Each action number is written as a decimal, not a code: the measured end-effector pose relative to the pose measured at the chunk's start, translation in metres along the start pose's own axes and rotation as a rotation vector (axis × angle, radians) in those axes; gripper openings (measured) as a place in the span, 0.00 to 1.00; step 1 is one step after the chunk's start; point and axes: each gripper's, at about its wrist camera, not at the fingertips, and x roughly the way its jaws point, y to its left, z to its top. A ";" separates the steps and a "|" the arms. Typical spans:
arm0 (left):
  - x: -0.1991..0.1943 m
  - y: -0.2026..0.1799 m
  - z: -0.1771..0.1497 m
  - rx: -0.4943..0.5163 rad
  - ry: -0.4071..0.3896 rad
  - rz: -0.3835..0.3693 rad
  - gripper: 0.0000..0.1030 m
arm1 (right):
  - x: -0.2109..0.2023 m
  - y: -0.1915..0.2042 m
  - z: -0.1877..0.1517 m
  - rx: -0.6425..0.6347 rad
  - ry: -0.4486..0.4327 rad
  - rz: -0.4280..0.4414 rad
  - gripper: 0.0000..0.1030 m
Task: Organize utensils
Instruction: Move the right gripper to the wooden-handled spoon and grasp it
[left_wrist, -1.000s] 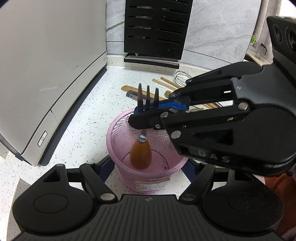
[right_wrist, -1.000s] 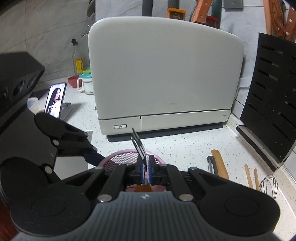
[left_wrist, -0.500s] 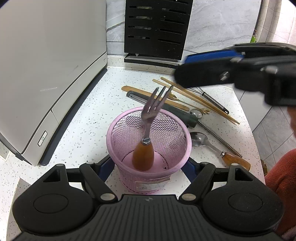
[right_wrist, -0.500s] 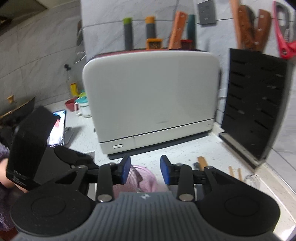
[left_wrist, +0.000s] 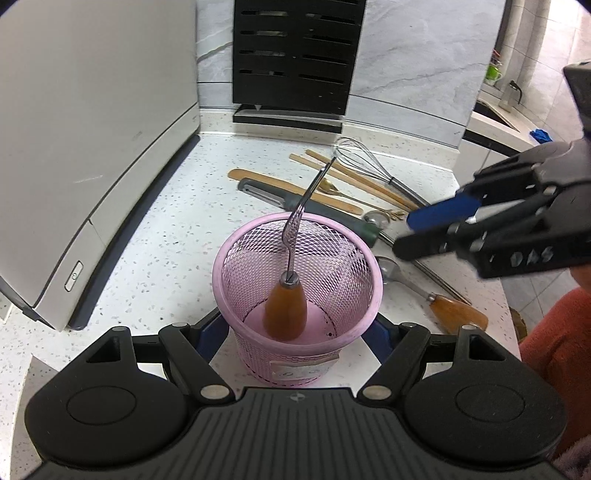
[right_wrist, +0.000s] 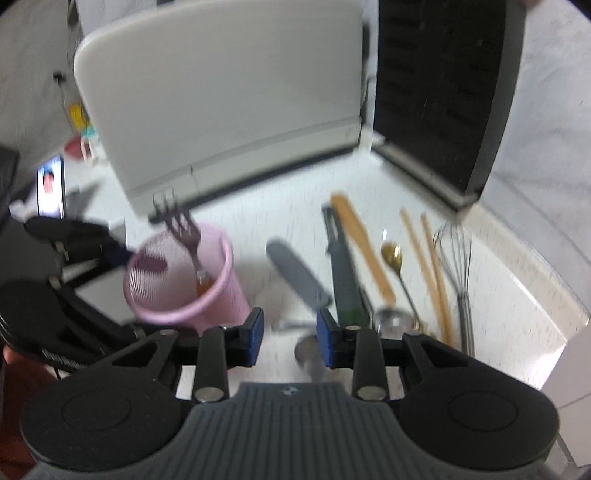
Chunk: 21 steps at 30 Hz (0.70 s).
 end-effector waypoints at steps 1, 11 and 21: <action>0.000 -0.001 0.000 0.003 0.001 -0.005 0.87 | 0.003 0.002 -0.002 -0.013 0.020 -0.012 0.29; -0.005 -0.014 -0.008 0.035 0.014 -0.042 0.86 | 0.019 -0.004 -0.021 -0.014 0.185 -0.048 0.29; -0.008 -0.016 -0.011 0.039 0.024 -0.058 0.86 | 0.029 -0.004 -0.020 -0.014 0.298 -0.055 0.29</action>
